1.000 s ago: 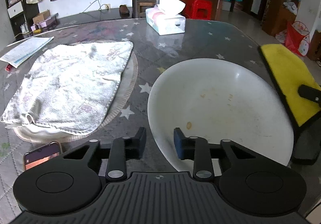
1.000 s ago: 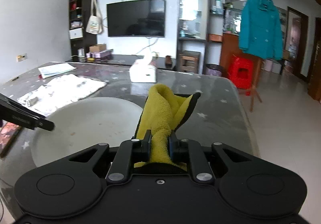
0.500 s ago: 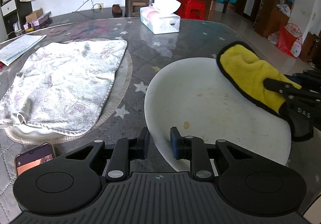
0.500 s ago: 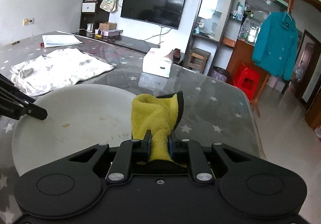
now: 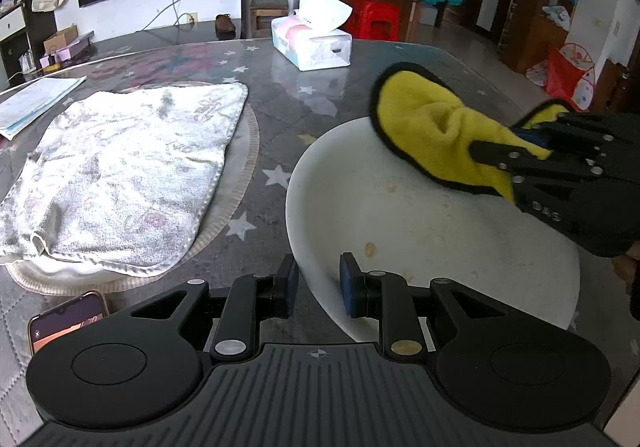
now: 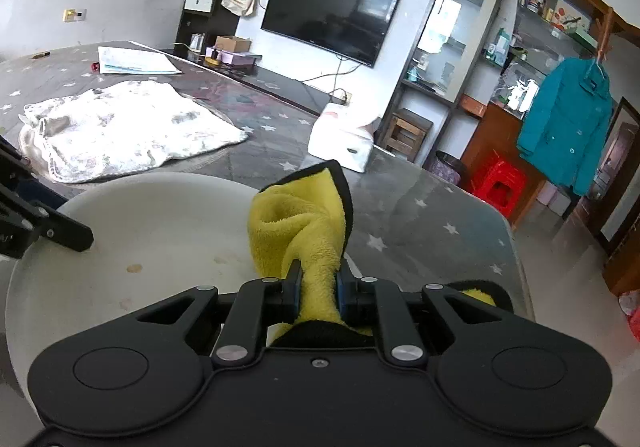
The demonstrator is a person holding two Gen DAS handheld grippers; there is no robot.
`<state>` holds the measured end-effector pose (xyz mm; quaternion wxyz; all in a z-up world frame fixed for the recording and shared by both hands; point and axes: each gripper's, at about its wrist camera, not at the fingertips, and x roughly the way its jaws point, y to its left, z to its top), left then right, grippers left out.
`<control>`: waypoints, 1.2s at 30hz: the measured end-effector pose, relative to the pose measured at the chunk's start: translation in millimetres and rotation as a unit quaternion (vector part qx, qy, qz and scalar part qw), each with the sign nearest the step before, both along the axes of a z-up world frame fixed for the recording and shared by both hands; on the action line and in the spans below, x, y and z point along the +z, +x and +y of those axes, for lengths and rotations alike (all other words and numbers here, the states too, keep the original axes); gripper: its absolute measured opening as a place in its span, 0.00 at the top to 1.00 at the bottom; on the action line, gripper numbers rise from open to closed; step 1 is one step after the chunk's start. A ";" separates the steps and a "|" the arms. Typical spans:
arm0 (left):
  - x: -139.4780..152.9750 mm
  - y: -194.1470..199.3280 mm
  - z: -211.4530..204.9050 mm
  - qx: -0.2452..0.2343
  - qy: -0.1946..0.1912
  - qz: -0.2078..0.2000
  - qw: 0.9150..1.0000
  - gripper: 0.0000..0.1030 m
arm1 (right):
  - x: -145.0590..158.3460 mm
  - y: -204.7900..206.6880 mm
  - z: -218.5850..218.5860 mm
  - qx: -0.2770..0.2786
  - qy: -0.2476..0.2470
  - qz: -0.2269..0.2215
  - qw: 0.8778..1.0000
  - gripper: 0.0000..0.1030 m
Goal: Clean bowl
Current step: 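Lower the yellow cloth into the white bowl with the right gripper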
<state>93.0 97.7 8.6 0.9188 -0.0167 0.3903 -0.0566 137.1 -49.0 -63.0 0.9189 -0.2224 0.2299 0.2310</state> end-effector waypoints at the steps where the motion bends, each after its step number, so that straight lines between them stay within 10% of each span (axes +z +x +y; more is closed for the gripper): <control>1: -0.2 0.2 0.2 -0.001 -0.001 0.000 1.000 0.77 | -0.9 1.2 3.8 0.002 -0.001 0.001 1.000 0.83; 36: 1.5 4.5 9.8 -0.005 -0.020 -0.010 1.000 0.77 | -1.6 -10.5 36.6 0.100 0.094 0.182 0.974 0.83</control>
